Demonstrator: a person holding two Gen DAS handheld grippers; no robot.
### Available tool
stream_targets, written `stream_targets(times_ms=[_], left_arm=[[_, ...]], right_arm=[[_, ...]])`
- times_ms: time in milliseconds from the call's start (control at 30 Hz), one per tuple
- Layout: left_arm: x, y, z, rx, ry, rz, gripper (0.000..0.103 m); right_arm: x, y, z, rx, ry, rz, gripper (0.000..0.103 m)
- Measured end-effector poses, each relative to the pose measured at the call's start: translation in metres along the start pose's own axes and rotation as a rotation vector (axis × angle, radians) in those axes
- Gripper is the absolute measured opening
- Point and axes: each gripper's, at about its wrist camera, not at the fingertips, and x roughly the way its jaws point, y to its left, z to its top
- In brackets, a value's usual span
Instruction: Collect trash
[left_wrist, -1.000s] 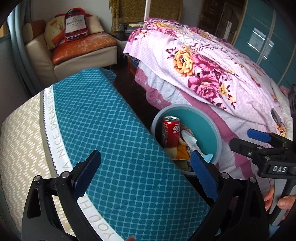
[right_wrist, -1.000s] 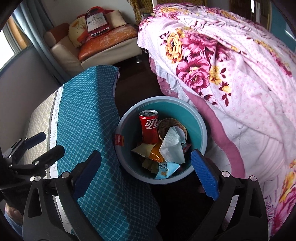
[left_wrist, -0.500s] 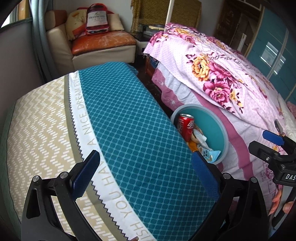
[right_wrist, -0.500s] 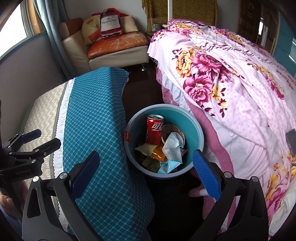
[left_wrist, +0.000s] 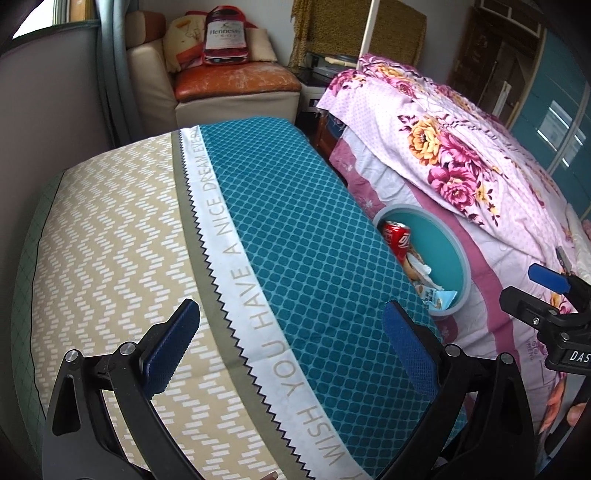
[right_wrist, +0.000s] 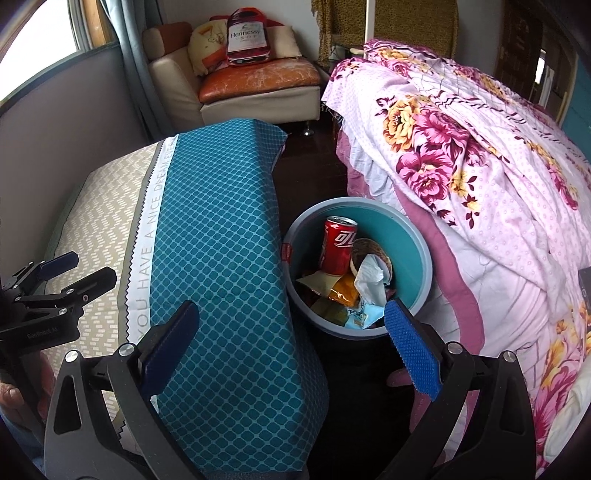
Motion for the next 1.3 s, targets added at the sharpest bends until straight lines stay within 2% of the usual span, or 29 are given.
stream_targets(times_ms=[633, 767, 1033, 1300], left_arm=[[0.015, 0.028, -0.003, -0.075, 0.011, 0.055, 0.099], [0.019, 0.032, -0.003, -0.09, 0.016, 0.041, 0.099], [0.025, 0.028, -0.002, -0.066, 0.013, 0.084, 0.099], [0.03, 0.021, 0.0, -0.04, 0.017, 0.094, 0.099]], right_arm=[[0.021, 0.009, 0.007, -0.005, 0.024, 0.011, 0.096], [0.027, 0.007, 0.008, 0.009, 0.033, 0.012, 0.096], [0.037, 0.001, 0.01, 0.03, 0.045, 0.018, 0.096], [0.043, -0.008, 0.011, 0.055, 0.054, 0.019, 0.096]])
